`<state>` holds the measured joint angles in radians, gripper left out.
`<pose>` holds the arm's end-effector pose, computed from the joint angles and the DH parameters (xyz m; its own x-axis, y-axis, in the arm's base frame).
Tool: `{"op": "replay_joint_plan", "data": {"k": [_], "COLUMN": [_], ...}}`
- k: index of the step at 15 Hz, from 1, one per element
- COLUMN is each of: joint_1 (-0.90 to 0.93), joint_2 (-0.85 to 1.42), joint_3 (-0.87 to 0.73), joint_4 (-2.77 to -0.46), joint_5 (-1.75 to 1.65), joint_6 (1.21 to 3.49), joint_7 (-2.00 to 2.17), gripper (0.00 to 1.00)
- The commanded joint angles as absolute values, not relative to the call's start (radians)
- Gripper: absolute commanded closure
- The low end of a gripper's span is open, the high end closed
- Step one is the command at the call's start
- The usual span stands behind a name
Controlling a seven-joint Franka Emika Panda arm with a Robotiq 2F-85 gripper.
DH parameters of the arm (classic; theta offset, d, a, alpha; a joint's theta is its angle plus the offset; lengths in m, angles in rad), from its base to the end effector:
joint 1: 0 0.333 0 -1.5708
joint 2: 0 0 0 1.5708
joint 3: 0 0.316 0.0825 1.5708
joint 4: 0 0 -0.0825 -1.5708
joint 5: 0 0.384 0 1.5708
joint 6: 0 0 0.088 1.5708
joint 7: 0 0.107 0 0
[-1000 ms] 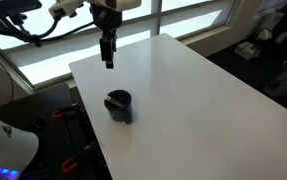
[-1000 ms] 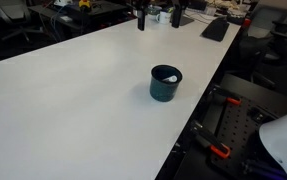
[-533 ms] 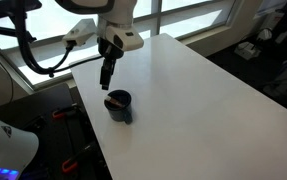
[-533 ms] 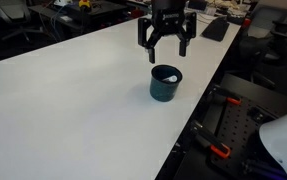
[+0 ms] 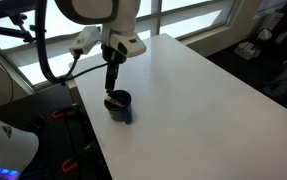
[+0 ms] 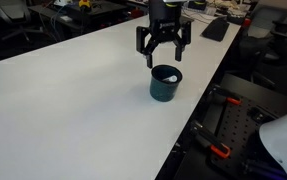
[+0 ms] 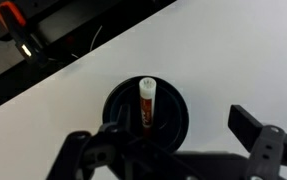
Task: Remove the marker from the cup
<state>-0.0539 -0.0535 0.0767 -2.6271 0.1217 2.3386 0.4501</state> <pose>0.4022 0.0107 0.2491 0.8385 -0.4898 -0.2386 -0.4938 -0.8683 0.0473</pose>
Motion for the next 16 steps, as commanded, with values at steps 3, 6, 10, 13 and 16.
{"op": "replay_joint_plan", "data": {"k": [3, 6, 10, 13, 16], "joint_1": [-0.030, -0.024, -0.013, -0.003, -0.002], "joint_2": [-0.011, 0.054, 0.147, 0.193, 0.220], "joint_3": [0.060, 0.054, 0.036, 0.017, 0.000], "joint_4": [-2.612, -2.600, -2.570, -2.550, -2.543], "joint_5": [0.096, 0.092, 0.093, 0.099, 0.107], "joint_6": [2.353, 2.385, 2.401, 2.398, 2.397], "joint_7": [0.476, 0.478, 0.470, 0.455, 0.435], "gripper": [0.00, 0.00, 0.01, 0.29, 0.52]}}
